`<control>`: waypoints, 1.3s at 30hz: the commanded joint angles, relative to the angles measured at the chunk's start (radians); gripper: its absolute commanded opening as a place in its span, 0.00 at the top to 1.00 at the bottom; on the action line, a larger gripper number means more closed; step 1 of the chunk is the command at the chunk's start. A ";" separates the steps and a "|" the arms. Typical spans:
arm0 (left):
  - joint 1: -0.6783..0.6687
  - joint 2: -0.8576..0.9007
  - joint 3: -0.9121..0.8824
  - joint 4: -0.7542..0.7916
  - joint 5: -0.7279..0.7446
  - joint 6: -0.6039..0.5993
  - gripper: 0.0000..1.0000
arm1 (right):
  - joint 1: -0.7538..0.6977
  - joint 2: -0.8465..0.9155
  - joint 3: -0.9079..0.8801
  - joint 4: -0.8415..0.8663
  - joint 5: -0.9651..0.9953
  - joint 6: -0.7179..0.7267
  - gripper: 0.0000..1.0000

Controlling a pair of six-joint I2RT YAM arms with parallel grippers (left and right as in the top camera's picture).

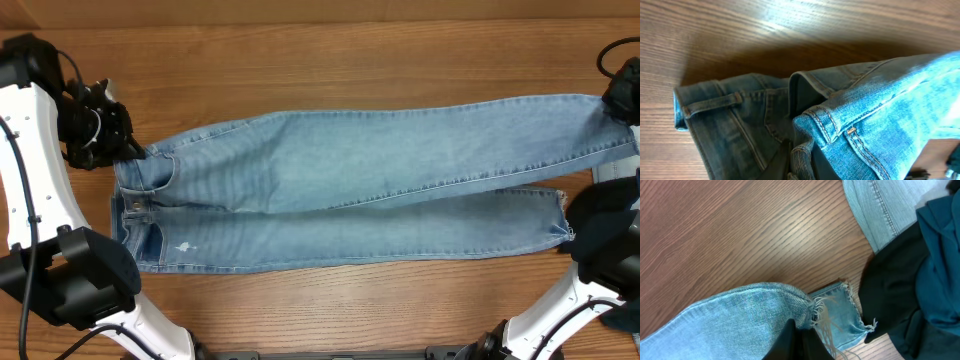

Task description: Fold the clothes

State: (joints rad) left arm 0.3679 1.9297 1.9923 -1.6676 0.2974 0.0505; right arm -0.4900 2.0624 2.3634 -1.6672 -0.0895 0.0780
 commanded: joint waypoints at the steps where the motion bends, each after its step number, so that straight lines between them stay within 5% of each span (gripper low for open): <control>1: -0.043 -0.021 -0.074 0.008 -0.101 -0.014 0.96 | -0.002 -0.001 0.006 0.016 0.018 0.005 0.89; 9: -0.081 -0.021 -0.174 -0.013 -0.115 -0.013 0.78 | -0.002 -0.001 0.006 0.017 0.018 0.005 0.83; 15: -0.081 -0.021 -0.174 -0.007 -0.126 -0.013 0.87 | 0.013 0.008 0.005 0.002 -0.338 -0.153 0.78; 22: -0.081 -0.021 -0.174 0.072 -0.148 -0.014 0.96 | 0.329 0.011 -0.053 -0.014 -0.484 -0.344 0.40; 26: -0.082 -0.021 -0.174 0.101 -0.148 -0.014 0.96 | 0.545 0.035 -0.099 -0.003 -0.409 -0.660 0.33; 28: -0.083 -0.021 -0.174 0.104 -0.148 -0.014 0.96 | 0.661 0.037 -0.185 0.011 -0.409 -0.978 0.44; 30: -0.089 -0.021 -0.174 0.121 -0.148 -0.014 0.96 | 0.751 0.037 -0.276 0.116 -0.369 -1.172 0.52; 34: -0.124 -0.021 -0.174 0.129 -0.148 -0.014 0.96 | 0.883 0.039 -0.425 0.469 -0.244 -1.178 0.44; 39: -0.140 -0.021 -0.174 0.122 -0.189 -0.026 0.96 | 0.958 0.055 -0.474 0.710 -0.244 -1.212 0.41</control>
State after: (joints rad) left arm 0.2348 1.9297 1.8244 -1.5398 0.1448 0.0422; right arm 0.4545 2.1117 1.9079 -1.0107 -0.3428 -1.0981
